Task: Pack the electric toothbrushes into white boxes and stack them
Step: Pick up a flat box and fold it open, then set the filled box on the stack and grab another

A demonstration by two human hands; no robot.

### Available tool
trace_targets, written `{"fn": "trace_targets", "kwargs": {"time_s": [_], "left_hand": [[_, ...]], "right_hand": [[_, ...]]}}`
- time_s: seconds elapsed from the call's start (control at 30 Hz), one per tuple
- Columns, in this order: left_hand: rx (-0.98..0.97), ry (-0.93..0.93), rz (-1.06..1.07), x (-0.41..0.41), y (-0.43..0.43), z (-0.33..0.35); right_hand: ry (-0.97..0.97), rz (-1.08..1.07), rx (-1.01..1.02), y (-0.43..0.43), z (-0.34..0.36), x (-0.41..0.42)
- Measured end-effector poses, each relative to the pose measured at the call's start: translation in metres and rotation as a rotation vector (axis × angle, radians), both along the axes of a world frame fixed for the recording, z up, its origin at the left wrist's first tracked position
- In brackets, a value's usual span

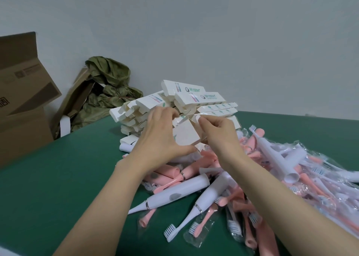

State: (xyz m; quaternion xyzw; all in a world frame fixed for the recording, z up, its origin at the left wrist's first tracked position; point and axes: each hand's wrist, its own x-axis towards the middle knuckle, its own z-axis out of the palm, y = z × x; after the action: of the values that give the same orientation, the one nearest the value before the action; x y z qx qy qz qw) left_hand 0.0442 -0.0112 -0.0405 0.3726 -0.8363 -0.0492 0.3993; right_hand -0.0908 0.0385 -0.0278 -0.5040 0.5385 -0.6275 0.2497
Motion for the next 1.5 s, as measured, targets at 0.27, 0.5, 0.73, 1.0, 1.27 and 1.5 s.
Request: {"fn": "trace_targets", "kwargs": {"time_s": [0.27,0.5,0.73,1.0,1.27,1.5], "left_hand": [[-0.119,0.294,-0.003,-0.014,0.013,-0.005],[-0.117,0.38,0.021,-0.017,0.011,-0.007],[-0.156,0.433,0.027,-0.022,0.015,-0.008],[-0.206,0.434,0.052,-0.017,0.025,0.004],[0.025,0.148,0.418,0.079,-0.008,0.03],[0.458,-0.243,0.757,0.158,-0.061,-0.013]], "right_hand": [[-0.019,-0.059,-0.162,0.0,-0.01,0.011],[0.062,-0.041,-0.134,0.002,-0.009,0.017],[0.33,-0.165,-0.27,0.005,-0.014,0.019],[0.396,-0.062,-0.294,0.004,-0.009,0.019],[0.504,-0.139,0.09,0.003,0.008,-0.032],[1.122,-0.041,0.264,0.002,-0.007,-0.028]]}}
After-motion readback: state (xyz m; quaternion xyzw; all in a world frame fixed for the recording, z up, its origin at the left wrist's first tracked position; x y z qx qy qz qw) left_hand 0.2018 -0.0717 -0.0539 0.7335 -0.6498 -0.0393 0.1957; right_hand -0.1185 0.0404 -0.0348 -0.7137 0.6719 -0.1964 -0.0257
